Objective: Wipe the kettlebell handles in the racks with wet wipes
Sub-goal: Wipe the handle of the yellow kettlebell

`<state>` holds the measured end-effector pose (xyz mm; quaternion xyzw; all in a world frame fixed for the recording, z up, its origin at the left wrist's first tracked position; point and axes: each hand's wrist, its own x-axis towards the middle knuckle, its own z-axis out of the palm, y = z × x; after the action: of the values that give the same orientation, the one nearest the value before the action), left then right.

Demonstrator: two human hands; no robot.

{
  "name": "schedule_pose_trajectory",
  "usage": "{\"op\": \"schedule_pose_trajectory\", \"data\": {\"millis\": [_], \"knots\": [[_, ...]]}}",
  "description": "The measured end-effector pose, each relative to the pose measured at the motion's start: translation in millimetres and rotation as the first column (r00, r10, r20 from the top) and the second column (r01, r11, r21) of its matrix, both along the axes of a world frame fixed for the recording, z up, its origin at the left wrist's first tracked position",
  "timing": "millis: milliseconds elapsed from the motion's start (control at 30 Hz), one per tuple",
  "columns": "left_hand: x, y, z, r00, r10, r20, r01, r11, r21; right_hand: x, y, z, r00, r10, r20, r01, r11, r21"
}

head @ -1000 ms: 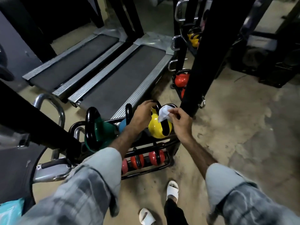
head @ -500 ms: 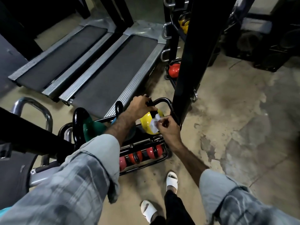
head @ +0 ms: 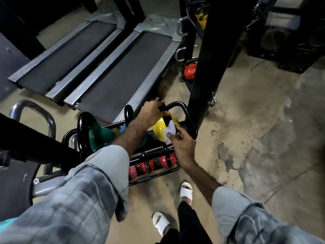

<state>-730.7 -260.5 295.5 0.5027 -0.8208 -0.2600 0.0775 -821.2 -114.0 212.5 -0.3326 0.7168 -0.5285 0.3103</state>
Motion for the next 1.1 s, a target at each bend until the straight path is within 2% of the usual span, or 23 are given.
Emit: {"op": "schedule_pose_trajectory", "data": {"millis": [267,467,533,633,733,800,867,933,1000,1100], "knots": [[-2.6,3.1,7.6,0.998,-0.020,0.053,0.022,1.000,-0.021,1.4,-35.0,10.0,0.990,0.088,-0.110,-0.090,0.996,-0.018],[-2.0,2.4,5.1,0.998,-0.039,0.052,0.040,0.999,-0.024,10.5,-10.5,-23.4,0.971,0.073,-0.226,-0.103,0.987,-0.124],[-1.5,1.0,4.8,0.997,-0.045,0.069,0.047,0.998,-0.033,8.5,-15.1,-21.8,0.978,0.089,-0.188,-0.110,0.988,-0.104],[-2.2,0.6,6.4,0.996,-0.037,0.086,0.041,0.998,-0.044,-7.7,-34.6,-7.0,0.970,0.227,-0.083,-0.222,0.973,0.065],[-1.5,0.5,5.7,0.996,-0.031,0.078,0.035,0.998,-0.045,-34.3,-48.8,9.6,0.890,0.451,0.069,-0.454,0.860,0.233],[-1.2,1.0,5.8,0.997,-0.027,0.074,0.030,0.999,-0.042,-40.0,-47.9,14.8,0.864,0.493,0.106,-0.503,0.828,0.247],[-2.0,0.8,5.9,0.996,-0.034,0.078,0.038,0.998,-0.042,-30.0,-40.3,12.2,0.908,0.418,0.013,-0.410,0.883,0.230],[-1.6,-0.8,5.8,0.996,-0.030,0.087,0.034,0.998,-0.049,-13.9,-30.4,6.2,0.956,0.254,-0.145,-0.226,0.957,0.182],[-0.8,-1.4,4.7,0.996,-0.019,0.087,0.023,0.999,-0.043,-2.1,-17.5,4.3,0.958,0.128,-0.256,-0.102,0.988,0.113],[-1.0,-0.3,4.0,0.996,-0.024,0.091,0.029,0.998,-0.052,2.4,-2.5,3.0,0.923,0.042,-0.382,-0.044,0.999,0.003]]}}
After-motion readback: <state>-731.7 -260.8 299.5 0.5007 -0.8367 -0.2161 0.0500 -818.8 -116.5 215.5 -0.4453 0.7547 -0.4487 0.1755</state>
